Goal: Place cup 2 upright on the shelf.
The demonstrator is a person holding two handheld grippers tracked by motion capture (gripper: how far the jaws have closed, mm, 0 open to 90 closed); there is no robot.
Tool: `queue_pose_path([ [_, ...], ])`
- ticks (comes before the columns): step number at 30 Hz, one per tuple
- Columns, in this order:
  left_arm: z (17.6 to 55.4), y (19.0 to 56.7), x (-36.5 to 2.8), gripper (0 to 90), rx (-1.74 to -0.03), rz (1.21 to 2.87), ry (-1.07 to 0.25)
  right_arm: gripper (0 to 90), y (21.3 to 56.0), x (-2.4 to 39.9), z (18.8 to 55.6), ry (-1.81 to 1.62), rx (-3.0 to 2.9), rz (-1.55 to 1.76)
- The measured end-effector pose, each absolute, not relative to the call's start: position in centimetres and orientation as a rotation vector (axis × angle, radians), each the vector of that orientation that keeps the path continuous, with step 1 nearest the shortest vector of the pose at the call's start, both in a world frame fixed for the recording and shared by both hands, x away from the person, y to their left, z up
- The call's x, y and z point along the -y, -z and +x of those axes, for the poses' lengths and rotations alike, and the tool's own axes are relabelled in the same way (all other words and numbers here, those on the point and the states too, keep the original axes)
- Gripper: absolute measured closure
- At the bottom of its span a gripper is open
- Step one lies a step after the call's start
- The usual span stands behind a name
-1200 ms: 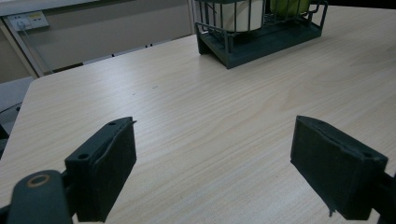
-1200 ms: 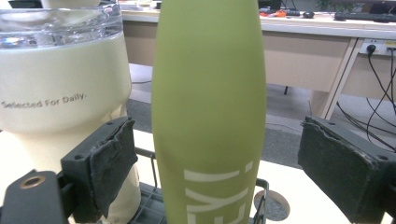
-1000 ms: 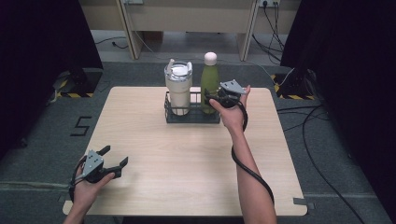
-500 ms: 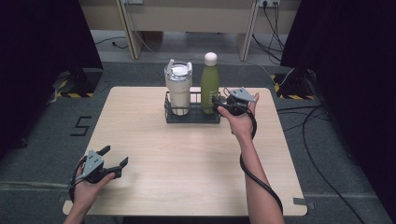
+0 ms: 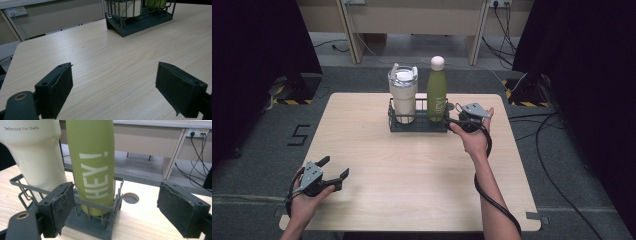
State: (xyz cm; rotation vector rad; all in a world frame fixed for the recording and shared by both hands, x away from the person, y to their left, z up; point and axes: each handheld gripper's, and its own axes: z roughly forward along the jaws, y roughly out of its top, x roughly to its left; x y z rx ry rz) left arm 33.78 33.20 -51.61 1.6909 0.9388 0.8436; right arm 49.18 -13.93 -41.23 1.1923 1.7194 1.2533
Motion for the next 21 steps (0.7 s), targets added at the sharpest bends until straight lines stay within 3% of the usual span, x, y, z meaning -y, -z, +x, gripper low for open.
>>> queue_pose_path([
  [21, 33.8, 51.6, -33.1, 13.6, -0.941, 1.69, -0.845, 15.1, 42.8, 16.5, 46.4, -1.22, -1.722, 1.208],
])
